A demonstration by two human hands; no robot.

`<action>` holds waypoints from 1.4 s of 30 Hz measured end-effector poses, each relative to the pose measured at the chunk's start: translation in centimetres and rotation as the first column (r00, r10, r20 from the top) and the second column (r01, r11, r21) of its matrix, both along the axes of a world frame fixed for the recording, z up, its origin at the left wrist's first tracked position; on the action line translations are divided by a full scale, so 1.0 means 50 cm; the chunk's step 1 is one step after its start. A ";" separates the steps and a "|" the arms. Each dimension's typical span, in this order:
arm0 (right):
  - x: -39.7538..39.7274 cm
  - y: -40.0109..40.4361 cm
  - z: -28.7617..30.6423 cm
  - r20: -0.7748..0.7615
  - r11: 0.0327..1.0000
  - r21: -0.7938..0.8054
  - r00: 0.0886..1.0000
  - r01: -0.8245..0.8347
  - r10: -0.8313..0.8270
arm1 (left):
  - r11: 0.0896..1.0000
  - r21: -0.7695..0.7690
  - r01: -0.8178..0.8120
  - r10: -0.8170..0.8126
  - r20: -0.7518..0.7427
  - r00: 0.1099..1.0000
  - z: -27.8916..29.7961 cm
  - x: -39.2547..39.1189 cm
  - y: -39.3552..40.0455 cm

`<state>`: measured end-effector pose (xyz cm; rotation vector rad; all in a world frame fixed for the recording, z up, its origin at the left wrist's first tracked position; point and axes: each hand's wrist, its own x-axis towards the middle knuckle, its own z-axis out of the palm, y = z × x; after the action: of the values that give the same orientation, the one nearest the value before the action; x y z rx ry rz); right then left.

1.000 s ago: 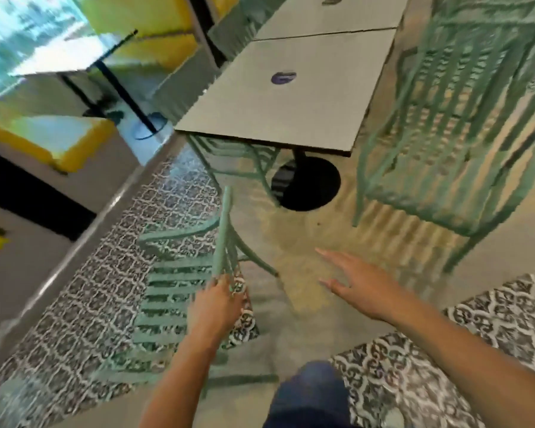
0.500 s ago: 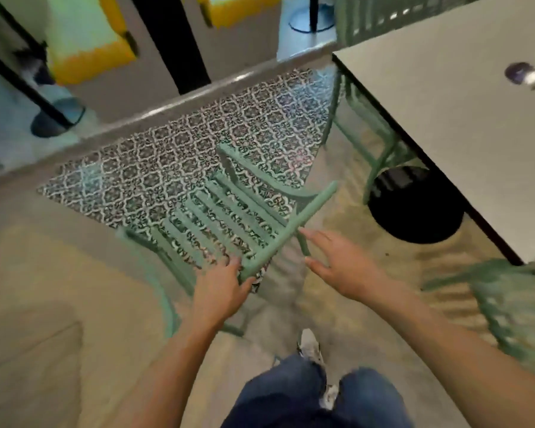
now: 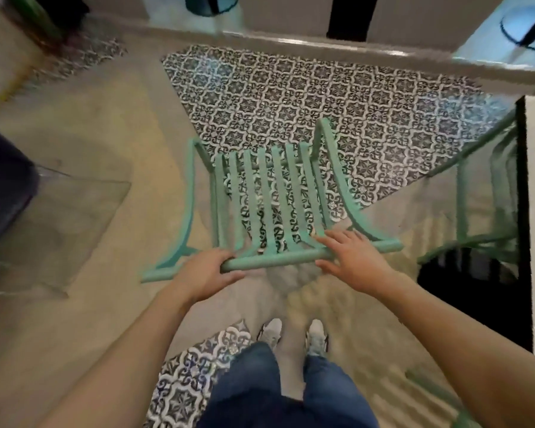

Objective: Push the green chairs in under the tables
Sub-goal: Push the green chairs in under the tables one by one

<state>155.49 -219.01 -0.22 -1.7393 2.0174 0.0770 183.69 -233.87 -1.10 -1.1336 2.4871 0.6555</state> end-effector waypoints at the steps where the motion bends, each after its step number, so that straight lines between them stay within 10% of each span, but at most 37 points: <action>1: -0.010 -0.001 -0.002 -0.015 1.000 0.013 1.000 -0.025 0.025 | 1.000 -0.029 -0.006 0.006 0.004 1.000 -0.003 0.002 0.003; 8: -0.035 -0.012 -0.008 -0.101 0.991 -0.020 0.986 -0.133 0.131 | 0.963 -0.271 0.015 -0.016 -0.001 1.000 -0.009 0.000 0.027; 42: 0.331 0.052 -0.009 -0.208 0.923 -0.009 0.902 0.384 -0.377 | 0.829 -0.226 0.511 -0.530 -0.027 0.848 0.010 0.138 -0.188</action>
<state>172.03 -216.40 -0.69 -1.3303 2.4586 0.1673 190.56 -243.29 -0.60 -0.4321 2.8148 0.2895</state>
